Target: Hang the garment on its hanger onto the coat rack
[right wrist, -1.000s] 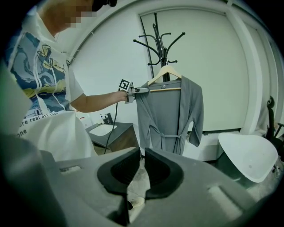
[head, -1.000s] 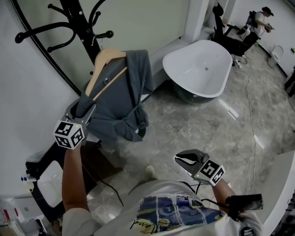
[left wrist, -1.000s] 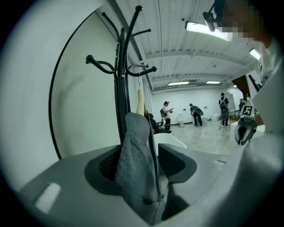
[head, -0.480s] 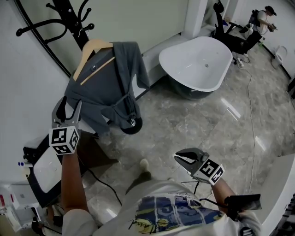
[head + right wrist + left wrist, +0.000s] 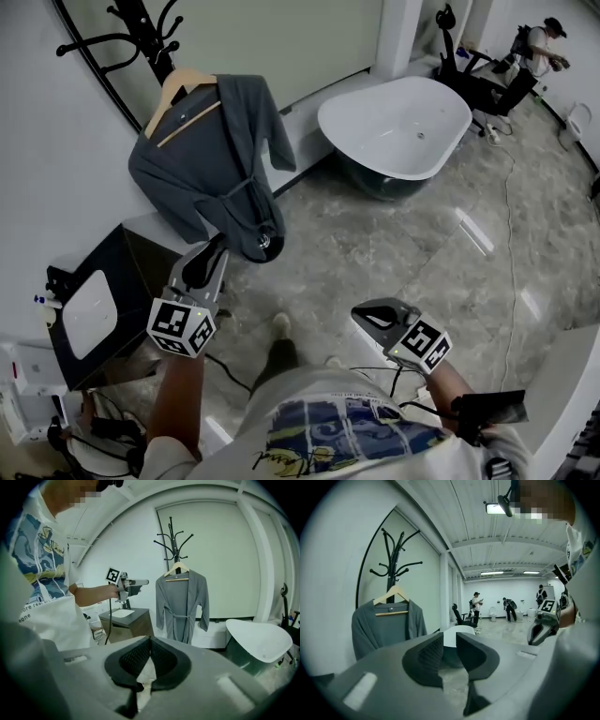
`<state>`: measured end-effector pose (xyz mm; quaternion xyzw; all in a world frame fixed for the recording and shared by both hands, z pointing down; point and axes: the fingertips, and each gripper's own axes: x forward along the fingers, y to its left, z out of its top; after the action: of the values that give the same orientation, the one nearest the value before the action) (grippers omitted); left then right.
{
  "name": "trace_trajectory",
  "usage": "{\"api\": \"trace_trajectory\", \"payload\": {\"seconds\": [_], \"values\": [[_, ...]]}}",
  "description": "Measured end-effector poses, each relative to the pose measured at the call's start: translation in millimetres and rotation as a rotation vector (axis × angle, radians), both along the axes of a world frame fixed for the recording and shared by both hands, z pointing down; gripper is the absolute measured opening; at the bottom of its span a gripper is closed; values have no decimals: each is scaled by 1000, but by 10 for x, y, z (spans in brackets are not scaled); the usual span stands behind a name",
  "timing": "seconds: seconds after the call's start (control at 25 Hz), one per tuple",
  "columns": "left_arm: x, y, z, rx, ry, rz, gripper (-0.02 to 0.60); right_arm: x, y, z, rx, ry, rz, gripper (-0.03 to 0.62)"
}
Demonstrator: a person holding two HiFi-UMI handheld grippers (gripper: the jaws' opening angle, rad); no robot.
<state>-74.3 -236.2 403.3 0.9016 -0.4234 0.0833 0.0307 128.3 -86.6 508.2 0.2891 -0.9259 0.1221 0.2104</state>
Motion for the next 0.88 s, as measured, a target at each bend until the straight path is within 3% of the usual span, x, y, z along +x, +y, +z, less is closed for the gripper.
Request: {"api": "trace_trajectory", "payload": {"seconds": [0.16,0.36,0.56,0.88], "values": [[523,667,101,-35,45,77,6,175,277,97,-8,-7,-14,2],[1068,1382,359,-124,71,224,2,311,544,91,1,-15,-22,2],[1526,1923,629,-199,46,351,2,441,647,-46,47,-10,-32,2],[1805,2269,663,-176,-39,479,2,363,732,-117,79,-8,-69,2]]}}
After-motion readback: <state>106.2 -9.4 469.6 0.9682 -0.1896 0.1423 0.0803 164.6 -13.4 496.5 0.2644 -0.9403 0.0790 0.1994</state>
